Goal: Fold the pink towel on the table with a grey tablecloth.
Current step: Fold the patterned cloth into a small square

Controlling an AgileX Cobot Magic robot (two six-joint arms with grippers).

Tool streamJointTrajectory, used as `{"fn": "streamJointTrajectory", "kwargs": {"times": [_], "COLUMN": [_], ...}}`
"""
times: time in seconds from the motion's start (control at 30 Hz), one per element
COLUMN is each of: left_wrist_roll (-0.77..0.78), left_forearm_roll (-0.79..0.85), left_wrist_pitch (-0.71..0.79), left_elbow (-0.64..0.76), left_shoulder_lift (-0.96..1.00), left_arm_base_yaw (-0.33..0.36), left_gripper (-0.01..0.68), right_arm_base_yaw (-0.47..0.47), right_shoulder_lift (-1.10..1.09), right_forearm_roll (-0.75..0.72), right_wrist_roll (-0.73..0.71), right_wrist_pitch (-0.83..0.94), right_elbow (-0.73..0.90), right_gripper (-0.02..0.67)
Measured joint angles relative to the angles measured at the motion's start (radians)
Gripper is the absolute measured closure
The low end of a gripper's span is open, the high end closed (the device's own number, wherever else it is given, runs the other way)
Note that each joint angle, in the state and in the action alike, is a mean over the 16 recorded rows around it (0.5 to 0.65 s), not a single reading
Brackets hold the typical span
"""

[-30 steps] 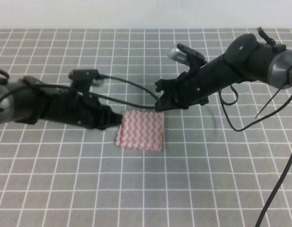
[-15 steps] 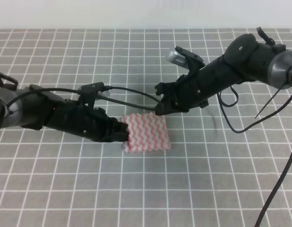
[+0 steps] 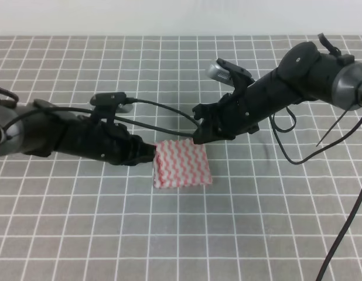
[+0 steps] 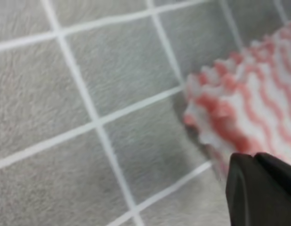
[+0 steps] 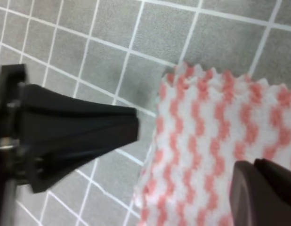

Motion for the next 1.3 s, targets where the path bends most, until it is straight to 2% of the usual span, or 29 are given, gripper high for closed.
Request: {"fn": "streamJointTrajectory", "kwargs": {"times": [0.23, 0.47, 0.7, 1.3], "left_wrist_roll": [0.029, 0.047, 0.052, 0.076], "left_forearm_roll": [-0.001, -0.013, -0.035, -0.041], "left_wrist_pitch": [-0.07, -0.174, -0.26, -0.352], "left_elbow": [0.031, 0.145, 0.335, 0.804], "left_shoulder_lift": [-0.132, -0.369, -0.653, -1.457], "left_arm_base_yaw": [0.0, 0.0, 0.0, -0.001], "left_gripper": [0.676, 0.676, 0.676, 0.677], "right_arm_base_yaw": [-0.001, -0.001, -0.001, -0.001], "right_shoulder_lift": [-0.071, -0.238, -0.51, -1.272], "right_forearm_roll": [-0.112, -0.215, -0.242, -0.27], "right_wrist_roll": [0.043, 0.091, 0.12, 0.143], "right_wrist_pitch": [0.005, -0.028, -0.117, -0.267], "right_elbow": [0.015, 0.12, 0.339, 0.944], "right_gripper": [0.664, 0.664, 0.664, 0.664]}}
